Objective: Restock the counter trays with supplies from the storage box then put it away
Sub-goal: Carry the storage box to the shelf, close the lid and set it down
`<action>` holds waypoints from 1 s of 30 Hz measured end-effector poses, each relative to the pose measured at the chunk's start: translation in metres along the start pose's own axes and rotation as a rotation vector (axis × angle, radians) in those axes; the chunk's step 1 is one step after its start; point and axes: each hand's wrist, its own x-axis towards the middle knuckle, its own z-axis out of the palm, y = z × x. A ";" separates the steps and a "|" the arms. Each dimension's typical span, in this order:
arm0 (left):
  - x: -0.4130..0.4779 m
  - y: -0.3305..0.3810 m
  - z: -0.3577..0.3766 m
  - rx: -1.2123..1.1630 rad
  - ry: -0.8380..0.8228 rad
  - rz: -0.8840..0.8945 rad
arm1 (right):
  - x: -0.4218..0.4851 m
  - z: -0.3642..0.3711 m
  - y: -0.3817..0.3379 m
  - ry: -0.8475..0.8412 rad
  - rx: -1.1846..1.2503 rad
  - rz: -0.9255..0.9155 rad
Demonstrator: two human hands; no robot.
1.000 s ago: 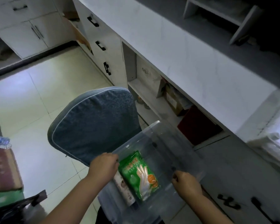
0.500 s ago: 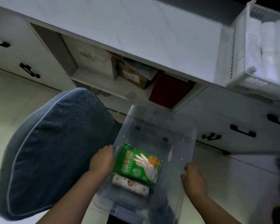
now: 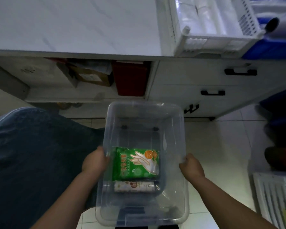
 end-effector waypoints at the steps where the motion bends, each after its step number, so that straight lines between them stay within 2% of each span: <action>1: -0.004 0.012 0.004 0.017 -0.013 0.015 | -0.001 -0.007 0.013 0.006 0.016 0.013; 8: -0.048 0.132 0.047 0.102 -0.105 0.186 | -0.018 -0.078 0.140 0.105 0.195 0.141; 12: -0.089 0.214 0.081 0.175 -0.083 0.311 | -0.022 -0.128 0.223 0.144 0.256 0.180; 18: -0.154 0.338 0.134 0.225 -0.056 0.397 | -0.024 -0.212 0.341 0.185 0.333 0.217; 24: -0.199 0.459 0.164 0.246 -0.046 0.559 | -0.034 -0.295 0.429 0.363 0.359 0.237; 30: -0.209 0.553 0.174 0.233 -0.031 0.665 | -0.029 -0.349 0.469 0.577 0.449 0.234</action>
